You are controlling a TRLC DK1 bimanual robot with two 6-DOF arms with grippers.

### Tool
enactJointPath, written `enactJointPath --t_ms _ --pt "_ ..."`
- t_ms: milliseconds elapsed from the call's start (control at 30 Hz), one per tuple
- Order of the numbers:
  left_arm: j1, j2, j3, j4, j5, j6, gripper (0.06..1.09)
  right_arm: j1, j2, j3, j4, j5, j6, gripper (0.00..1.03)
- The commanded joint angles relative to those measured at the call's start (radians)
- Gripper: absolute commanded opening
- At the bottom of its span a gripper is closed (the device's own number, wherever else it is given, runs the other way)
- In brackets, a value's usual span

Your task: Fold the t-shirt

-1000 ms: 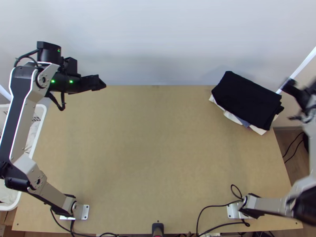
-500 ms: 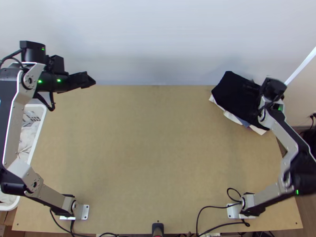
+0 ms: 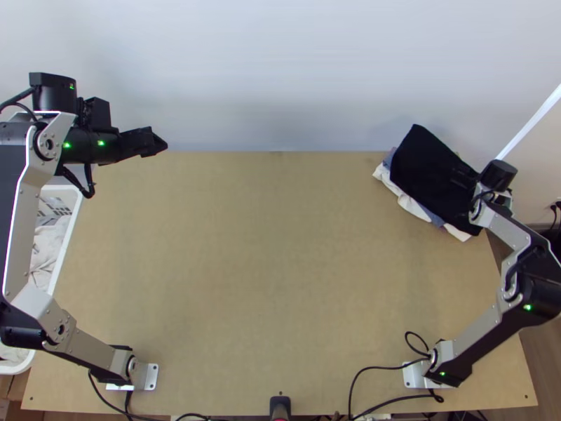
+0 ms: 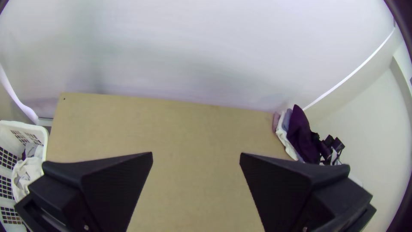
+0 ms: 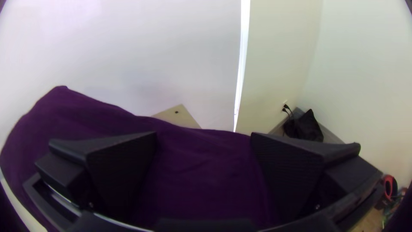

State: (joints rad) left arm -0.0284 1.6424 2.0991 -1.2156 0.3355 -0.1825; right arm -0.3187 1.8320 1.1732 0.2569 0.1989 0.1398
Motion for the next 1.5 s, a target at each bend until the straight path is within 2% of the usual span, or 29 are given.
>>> enactJointPath --t_ms 0,200,467,533,767,967,1100,1267,1333,1467 --pt "0.01 -0.026 0.009 -0.013 -0.001 0.009 1.04 0.029 -0.123 0.077 -0.03 0.014 0.032 0.98" --pt "0.012 -0.038 0.009 -0.013 -0.001 0.009 1.04 0.148 -0.149 0.171 -0.047 0.02 0.029 0.98" --pt "0.033 -0.078 0.009 -0.016 -0.003 0.011 1.04 0.256 0.032 0.233 -0.016 0.033 -0.04 0.98" --pt "0.051 -0.093 0.009 -0.016 -0.001 0.011 1.04 0.26 0.099 0.26 -0.034 0.033 -0.063 0.98" --pt "0.137 -0.148 0.044 -0.016 -0.003 0.008 1.04 0.227 0.305 0.358 -0.062 0.034 -0.063 0.98" --pt "0.205 -0.21 0.049 -0.01 -0.003 0.011 1.04 0.196 0.395 0.451 -0.064 0.082 -0.071 0.98" --pt "0.229 -0.262 0.049 0.045 -0.032 0.014 1.04 0.196 0.256 0.433 -0.093 0.085 -0.063 0.98" --pt "0.268 -0.32 0.036 0.119 -0.084 0.009 1.04 0.199 -0.042 0.376 -0.142 0.074 -0.066 0.98" --pt "0.269 -0.365 -0.011 0.191 -0.108 0.011 1.04 0.201 -0.151 0.384 -0.185 0.053 -0.071 0.98" --pt "0.282 -0.497 -0.215 0.441 -0.147 0.014 1.04 0.199 -0.346 0.442 -0.277 0.023 -0.069 0.98"
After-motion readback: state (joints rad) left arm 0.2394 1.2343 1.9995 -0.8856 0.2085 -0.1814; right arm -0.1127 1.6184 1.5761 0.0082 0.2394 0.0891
